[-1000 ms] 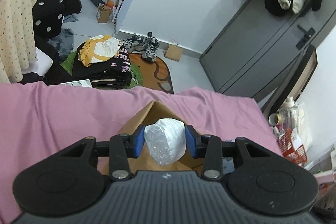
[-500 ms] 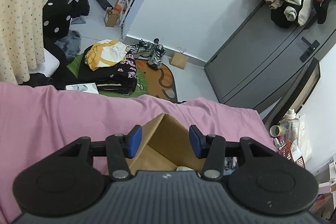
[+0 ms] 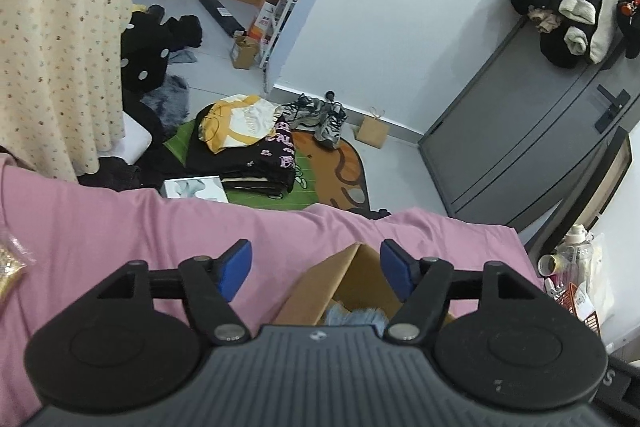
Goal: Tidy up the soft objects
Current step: 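Open the left tool over the box while the right tool releases the grey cloth toy inside, then move both tools back from the box toward the remaining items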
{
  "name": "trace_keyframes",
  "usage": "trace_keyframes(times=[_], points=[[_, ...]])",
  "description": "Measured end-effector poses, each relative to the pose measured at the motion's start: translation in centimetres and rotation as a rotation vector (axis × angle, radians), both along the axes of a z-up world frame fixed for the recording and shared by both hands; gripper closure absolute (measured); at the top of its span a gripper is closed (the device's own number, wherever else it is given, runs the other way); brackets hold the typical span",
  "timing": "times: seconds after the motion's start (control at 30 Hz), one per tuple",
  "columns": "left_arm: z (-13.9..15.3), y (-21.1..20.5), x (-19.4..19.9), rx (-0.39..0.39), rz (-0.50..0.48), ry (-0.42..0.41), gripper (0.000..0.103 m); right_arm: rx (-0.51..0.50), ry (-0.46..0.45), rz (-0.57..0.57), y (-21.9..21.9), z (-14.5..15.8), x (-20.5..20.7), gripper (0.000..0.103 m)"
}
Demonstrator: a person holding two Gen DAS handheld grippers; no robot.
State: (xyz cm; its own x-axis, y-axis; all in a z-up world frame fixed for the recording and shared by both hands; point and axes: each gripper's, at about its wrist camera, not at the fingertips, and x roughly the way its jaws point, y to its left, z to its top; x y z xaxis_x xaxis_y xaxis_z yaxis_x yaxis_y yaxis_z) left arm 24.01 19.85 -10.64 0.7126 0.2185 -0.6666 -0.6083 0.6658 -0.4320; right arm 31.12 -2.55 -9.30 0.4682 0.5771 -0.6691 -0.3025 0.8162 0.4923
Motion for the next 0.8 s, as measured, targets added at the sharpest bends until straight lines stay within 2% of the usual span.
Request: trace_keyframes(times=[0.17,0.33,0.43,0.6,0.67,0.8], points=[[1.0,-0.6,-1.0,0.029,-0.001,-0.012,0.024,-0.019,-0.016,-0.018,-1.8,1.3,-1.0,0.062],[2.2,-1.8,-1.6,0.05,-0.034,-0.012,0.018,-0.033,-0.036,-0.05,-4.2,2.8,-2.2,0.053],[2.8,-2.9,-1.7,0.067,-0.072,-0.002,0.015,-0.038,-0.041,-0.066,-5.8,3.7,-2.9,0.044],[4.0,-5.0,-2.3,0.099,-0.116,-0.002,0.012,-0.059,-0.072,-0.1,-8.5,5.3,-4.0,0.016],[4.5,-5.6,-2.4,0.103,-0.134,-0.002,0.01,-0.061,-0.086,-0.115,-9.6,6.0,-4.5,0.008],[5.1,-7.0,-2.6,0.089,-0.177,-0.001,0.009,-0.079,-0.1,-0.141,-11.8,7.1,-5.2,0.005]])
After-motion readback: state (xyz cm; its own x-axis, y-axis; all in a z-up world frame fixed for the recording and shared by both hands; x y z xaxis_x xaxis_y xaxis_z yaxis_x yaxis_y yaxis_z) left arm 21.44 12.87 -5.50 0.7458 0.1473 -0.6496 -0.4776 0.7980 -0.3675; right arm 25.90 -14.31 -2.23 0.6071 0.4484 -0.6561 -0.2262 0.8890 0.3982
